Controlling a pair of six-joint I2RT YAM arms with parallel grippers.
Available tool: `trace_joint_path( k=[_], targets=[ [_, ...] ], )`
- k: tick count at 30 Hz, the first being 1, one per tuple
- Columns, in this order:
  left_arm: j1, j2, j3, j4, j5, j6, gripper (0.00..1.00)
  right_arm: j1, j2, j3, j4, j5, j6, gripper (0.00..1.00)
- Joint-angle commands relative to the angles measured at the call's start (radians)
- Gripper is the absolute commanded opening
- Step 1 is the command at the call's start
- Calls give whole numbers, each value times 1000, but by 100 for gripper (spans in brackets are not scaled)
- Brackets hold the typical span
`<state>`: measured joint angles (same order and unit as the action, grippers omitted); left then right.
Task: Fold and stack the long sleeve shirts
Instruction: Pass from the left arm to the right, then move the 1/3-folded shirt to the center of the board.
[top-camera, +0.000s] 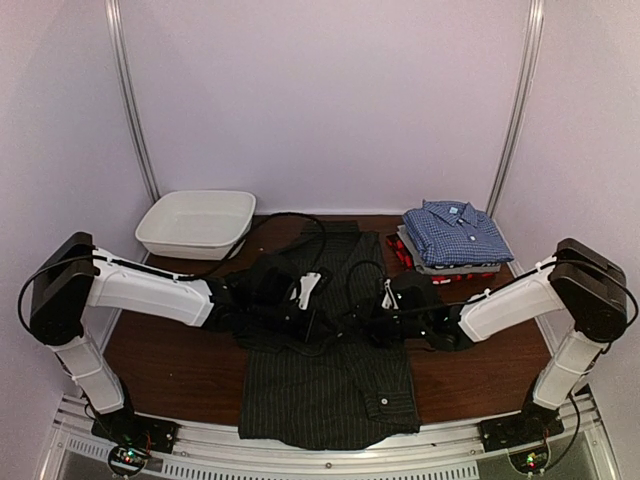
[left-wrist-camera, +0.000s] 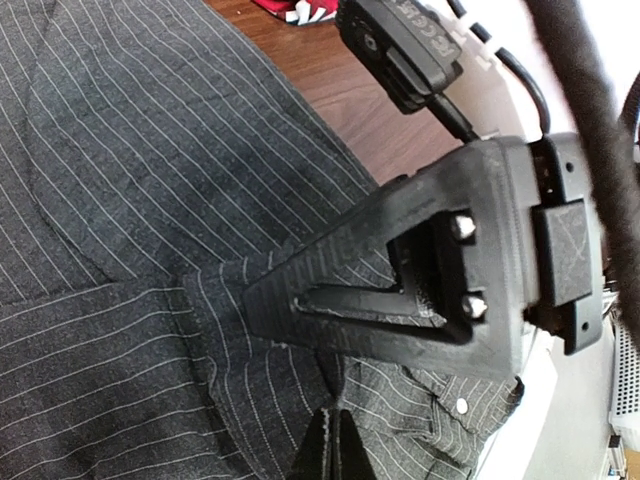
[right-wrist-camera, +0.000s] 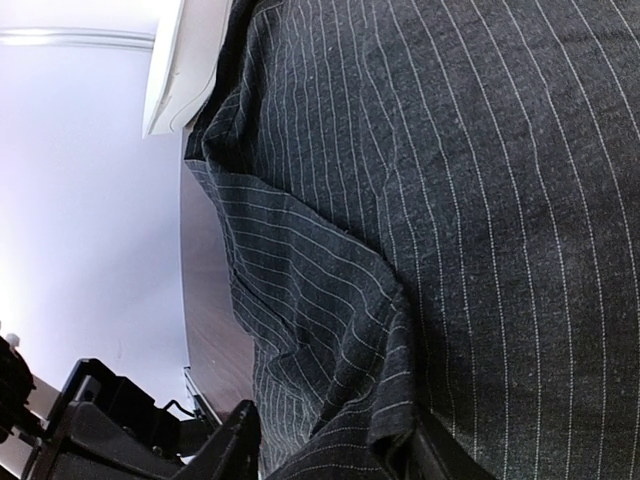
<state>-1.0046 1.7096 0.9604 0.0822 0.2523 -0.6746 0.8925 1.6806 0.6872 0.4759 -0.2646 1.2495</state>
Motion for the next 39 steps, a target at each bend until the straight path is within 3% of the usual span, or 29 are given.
trace_joint_path(
  k=[1, 6, 11, 17, 21, 30, 39],
  targets=[
    [-7, 8, 28, 60, 37, 16, 0, 6, 20, -21, 35, -8, -1, 44],
    [-8, -2, 10, 49, 38, 17, 6, 6, 34, -26, 35, -6, -13, 22],
    [-7, -38, 3, 21, 12, 20, 23, 6, 42, -19, 27, -7, -31, 0],
    [0, -138, 11, -105, -152, -22, 41, 7, 9, 16, -52, 18, -94, 0],
    [63, -222, 1, -252, -282, -105, 43, 8, -47, 48, -145, 62, -166, 0],
    [300, -398, -129, -331, -287, -151, 45, 11, -202, 205, -386, 154, -378, 0],
    [473, -307, -10, -386, -263, -30, 46, 11, -323, 403, -634, 223, -541, 0]
  ],
)
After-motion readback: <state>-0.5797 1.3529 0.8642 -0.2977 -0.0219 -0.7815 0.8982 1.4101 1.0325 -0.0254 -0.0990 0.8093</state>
